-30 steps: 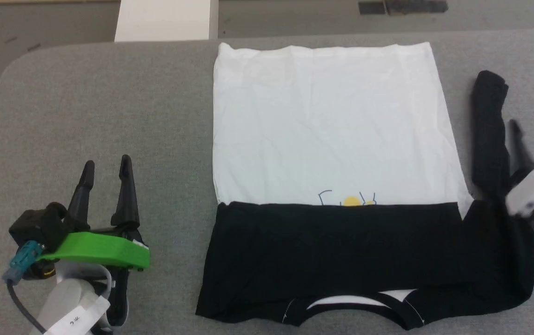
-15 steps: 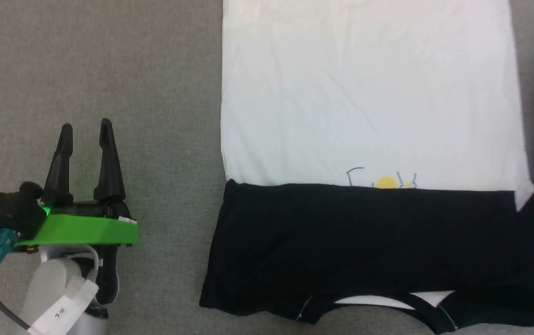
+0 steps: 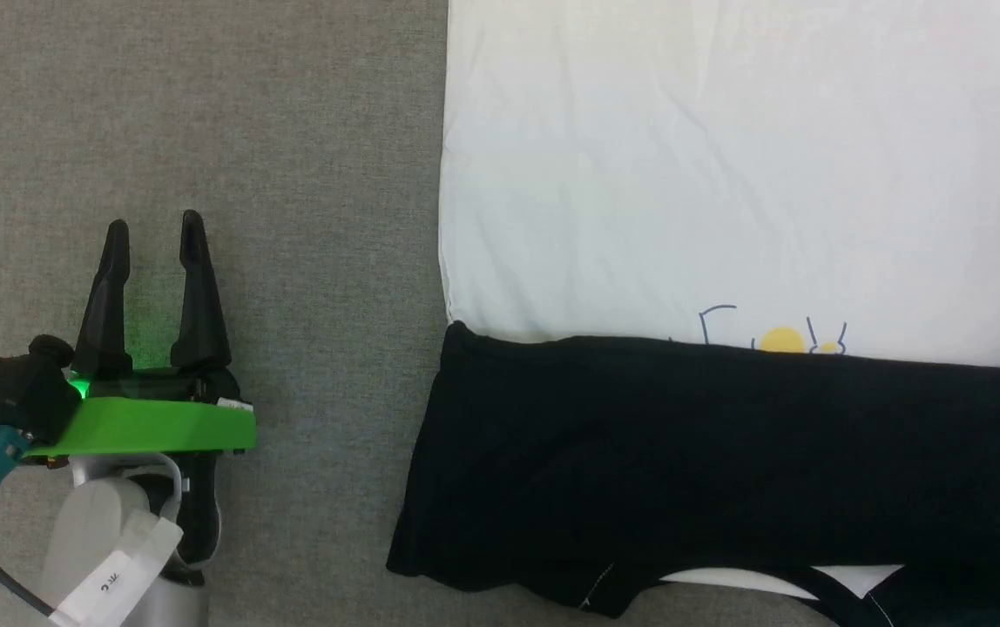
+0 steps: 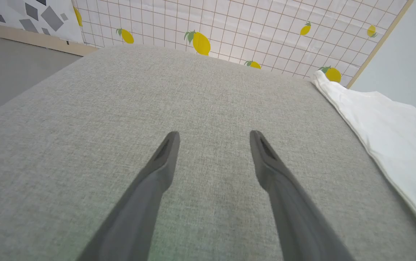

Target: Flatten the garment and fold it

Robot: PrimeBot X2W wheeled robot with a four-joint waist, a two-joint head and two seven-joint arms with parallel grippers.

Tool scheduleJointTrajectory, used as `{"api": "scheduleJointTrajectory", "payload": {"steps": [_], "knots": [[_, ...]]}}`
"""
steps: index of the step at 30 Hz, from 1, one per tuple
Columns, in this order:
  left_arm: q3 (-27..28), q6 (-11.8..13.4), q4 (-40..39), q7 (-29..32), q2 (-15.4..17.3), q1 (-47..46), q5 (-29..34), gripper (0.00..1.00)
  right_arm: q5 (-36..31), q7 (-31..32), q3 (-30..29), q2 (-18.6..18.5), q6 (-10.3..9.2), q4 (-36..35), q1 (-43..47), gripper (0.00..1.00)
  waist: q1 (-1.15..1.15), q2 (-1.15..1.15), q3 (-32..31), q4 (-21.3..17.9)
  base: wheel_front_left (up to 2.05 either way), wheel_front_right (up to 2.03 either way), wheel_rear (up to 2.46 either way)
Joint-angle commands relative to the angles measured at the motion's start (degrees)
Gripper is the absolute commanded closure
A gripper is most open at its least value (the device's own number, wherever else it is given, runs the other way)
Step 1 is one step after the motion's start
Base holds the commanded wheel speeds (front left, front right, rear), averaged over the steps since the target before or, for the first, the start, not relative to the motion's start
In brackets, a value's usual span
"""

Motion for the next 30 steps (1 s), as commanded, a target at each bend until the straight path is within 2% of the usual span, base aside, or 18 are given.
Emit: {"api": "scheduleJointTrajectory", "payload": {"steps": [1,3,4,11,14,18,24,30], "knots": [[0.3,-0.5,0.0,-0.3,-0.4,-1.2,0.5,0.00,-0.4,-0.6,0.6,-0.1,-0.09,-0.1,-0.7,0.67,-0.01,0.00,-0.1,-0.1,0.00,0.00,0.00],[0.4,-0.7,0.3,-0.3,-0.6,-1.2,0.7,0.00,-0.6,-1.7,1.5,-0.6,-0.09,-0.3,-0.5,0.85,-0.01,0.00,-0.4,-0.2,0.00,0.00,0.00],[0.5,-0.8,0.4,-0.3,-0.7,-1.2,0.8,0.00,-0.3,-2.4,1.6,-0.7,-0.09,-0.4,-0.5,1.00,-0.01,0.00,-0.7,-0.2,0.00,0.00,0.00],[0.7,-1.3,1.9,-0.3,-1.7,-0.5,1.3,0.00,-0.3,-7.6,1.2,-2.5,-0.09,-1.6,2.5,1.00,-0.01,0.00,-4.6,-0.5,0.00,0.00,0.00],[0.8,-1.5,2.7,-0.3,-2.0,0.3,1.3,0.00,-1.0,-9.6,0.6,-3.3,-0.09,-4.2,5.5,1.00,-0.01,0.00,-7.4,-0.7,0.00,0.00,0.00],[0.8,-1.8,4.0,-0.3,-2.5,2.0,1.2,0.00,-0.7,-11.1,-0.4,-2.4,-0.09,-12.4,10.7,1.00,-0.01,0.00,-12.9,-1.5,0.00,0.00,0.00],[0.1,-1.9,5.5,-0.3,-2.8,4.3,1.2,0.00,1.2,-7.6,1.3,0.0,-0.09,-28.4,19.5,1.00,-0.01,0.00,-19.4,-2.3,0.00,0.00,0.00],[-0.3,-2.0,6.5,-0.3,-3.0,6.6,0.9,0.00,3.3,-1.6,7.4,5.0,-0.09,-45.9,30.5,1.00,-0.01,0.00,-24.1,-2.8,0.00,0.00,0.00]]}}
